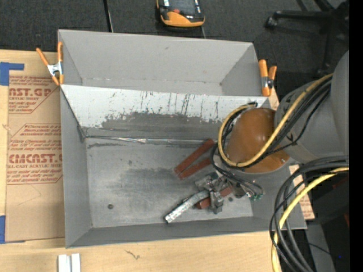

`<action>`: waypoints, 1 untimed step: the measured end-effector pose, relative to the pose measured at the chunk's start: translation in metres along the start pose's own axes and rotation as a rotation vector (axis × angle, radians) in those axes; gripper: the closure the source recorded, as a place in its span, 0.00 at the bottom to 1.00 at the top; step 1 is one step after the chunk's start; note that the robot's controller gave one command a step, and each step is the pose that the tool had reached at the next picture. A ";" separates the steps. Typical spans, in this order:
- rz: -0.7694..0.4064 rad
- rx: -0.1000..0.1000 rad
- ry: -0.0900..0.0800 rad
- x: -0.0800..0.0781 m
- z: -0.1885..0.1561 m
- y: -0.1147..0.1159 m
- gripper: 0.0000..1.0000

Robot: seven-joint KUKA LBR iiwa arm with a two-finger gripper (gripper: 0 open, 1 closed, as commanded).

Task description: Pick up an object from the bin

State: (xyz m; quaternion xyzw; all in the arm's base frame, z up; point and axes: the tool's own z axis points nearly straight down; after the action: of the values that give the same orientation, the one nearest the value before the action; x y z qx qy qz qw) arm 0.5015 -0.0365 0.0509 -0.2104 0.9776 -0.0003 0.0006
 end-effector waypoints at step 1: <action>-0.002 0.000 0.000 0.000 -0.003 0.000 1.00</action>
Offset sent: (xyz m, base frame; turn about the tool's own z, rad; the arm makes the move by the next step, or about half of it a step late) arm 0.0001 0.0001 0.0340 0.0000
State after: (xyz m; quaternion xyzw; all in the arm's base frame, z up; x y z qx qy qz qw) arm 0.5013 -0.0362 0.0543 -0.2111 0.9775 -0.0001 0.0007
